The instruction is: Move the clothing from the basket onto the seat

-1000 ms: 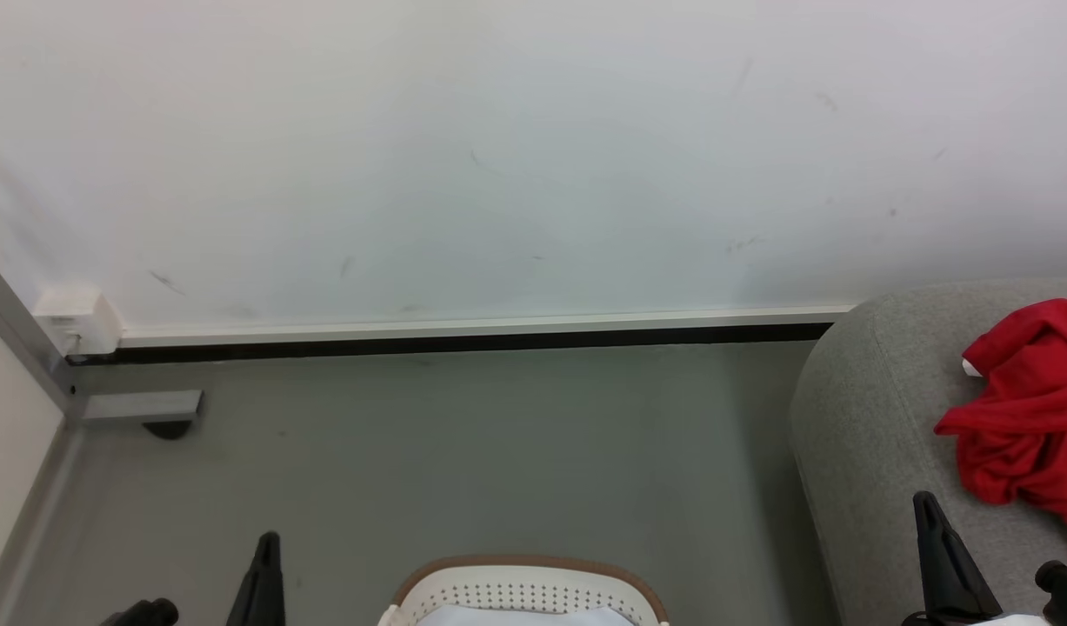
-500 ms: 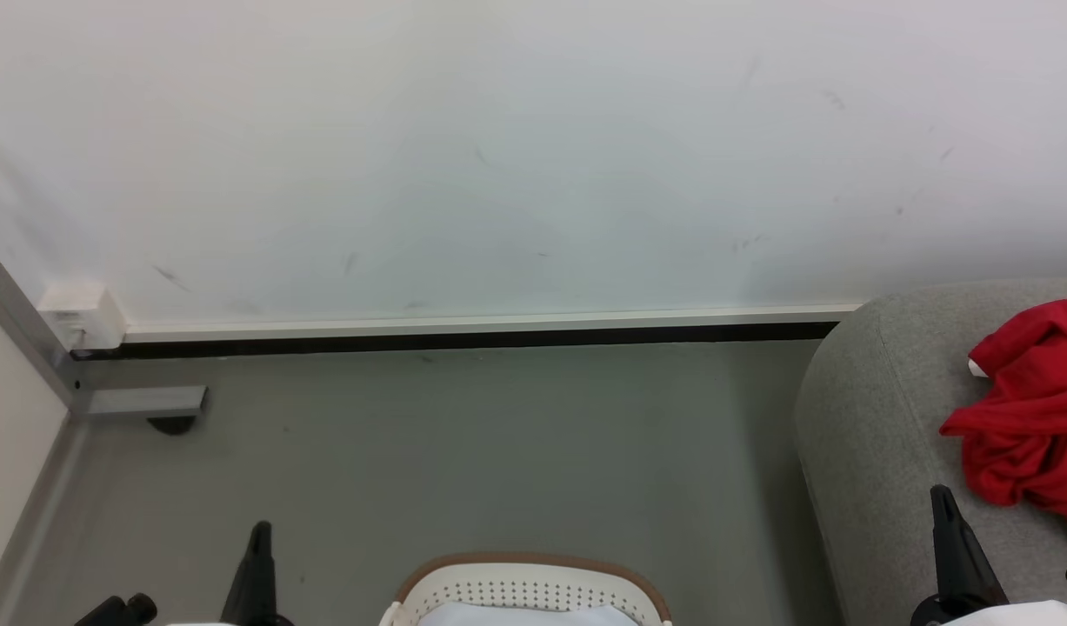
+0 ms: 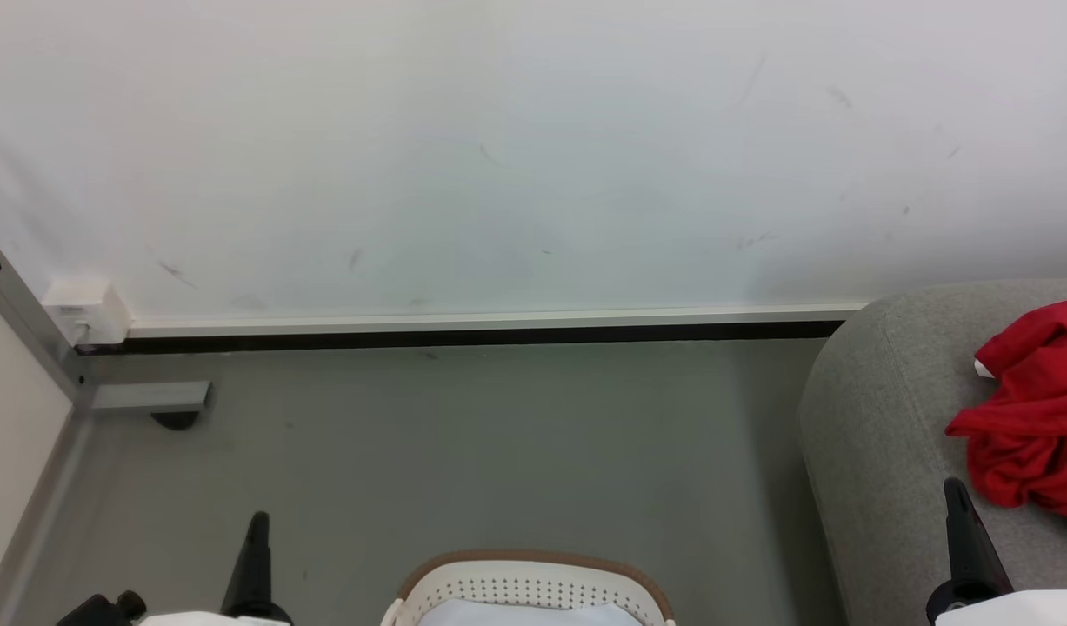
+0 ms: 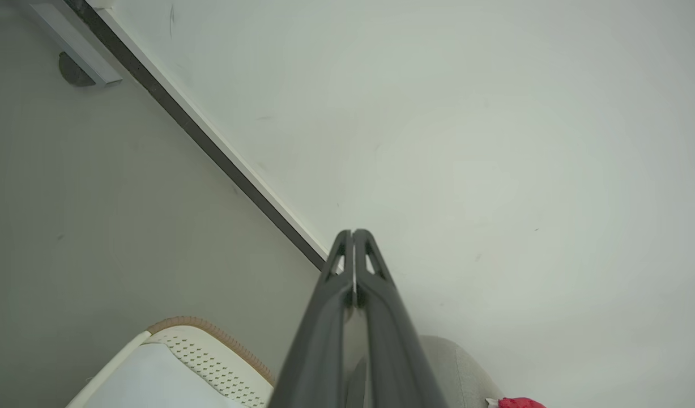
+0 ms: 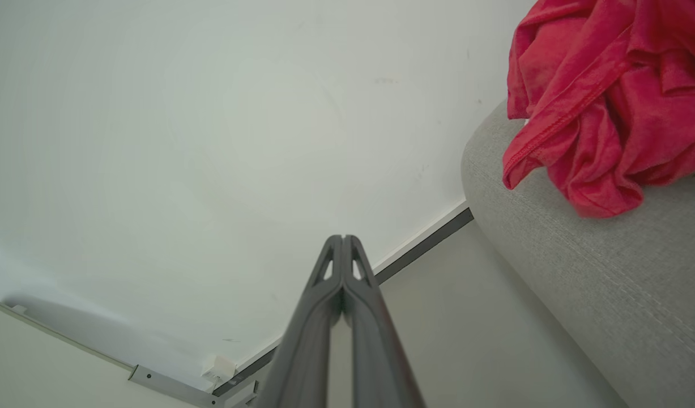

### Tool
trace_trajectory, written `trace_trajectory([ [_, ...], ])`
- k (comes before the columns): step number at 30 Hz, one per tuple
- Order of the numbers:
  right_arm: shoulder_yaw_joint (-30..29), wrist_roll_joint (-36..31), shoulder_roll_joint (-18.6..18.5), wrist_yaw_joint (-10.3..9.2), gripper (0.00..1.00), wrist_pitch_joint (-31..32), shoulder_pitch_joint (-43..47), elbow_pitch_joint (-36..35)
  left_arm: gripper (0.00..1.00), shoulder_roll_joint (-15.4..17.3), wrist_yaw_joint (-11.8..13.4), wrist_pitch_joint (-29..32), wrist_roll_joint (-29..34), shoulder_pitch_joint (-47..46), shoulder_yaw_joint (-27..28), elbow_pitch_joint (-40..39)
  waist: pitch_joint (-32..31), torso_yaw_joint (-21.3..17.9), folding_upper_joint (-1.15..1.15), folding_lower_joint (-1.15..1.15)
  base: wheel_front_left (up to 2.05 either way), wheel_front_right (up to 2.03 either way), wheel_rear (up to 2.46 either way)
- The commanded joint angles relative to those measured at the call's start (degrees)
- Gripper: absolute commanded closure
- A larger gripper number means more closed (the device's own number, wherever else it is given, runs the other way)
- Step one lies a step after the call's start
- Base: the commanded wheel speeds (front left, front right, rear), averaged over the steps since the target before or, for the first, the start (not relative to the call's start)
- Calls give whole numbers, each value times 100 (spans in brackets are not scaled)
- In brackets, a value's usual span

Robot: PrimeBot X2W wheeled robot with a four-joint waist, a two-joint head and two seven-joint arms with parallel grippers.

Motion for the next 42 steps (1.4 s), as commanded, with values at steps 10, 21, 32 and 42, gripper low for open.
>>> trace_trajectory([
  [10,-139,727,29,-6,100,193,-170,-33,100,43,-54,198,-704,-189,81,-90,17,28,0,0,0,0,0],
  [21,-238,1357,68,-7,100,362,-196,-21,100,47,-78,382,-1337,-249,126,-95,35,59,0,0,0,0,0],
  [32,-336,1939,94,-8,100,520,-241,-10,100,51,-97,540,-1885,-296,171,-102,54,89,0,0,0,0,0],
  [42,-412,2398,124,-9,100,652,-277,0,100,55,-103,674,-2371,-331,211,-104,71,117,0,0,0,0,0],
])
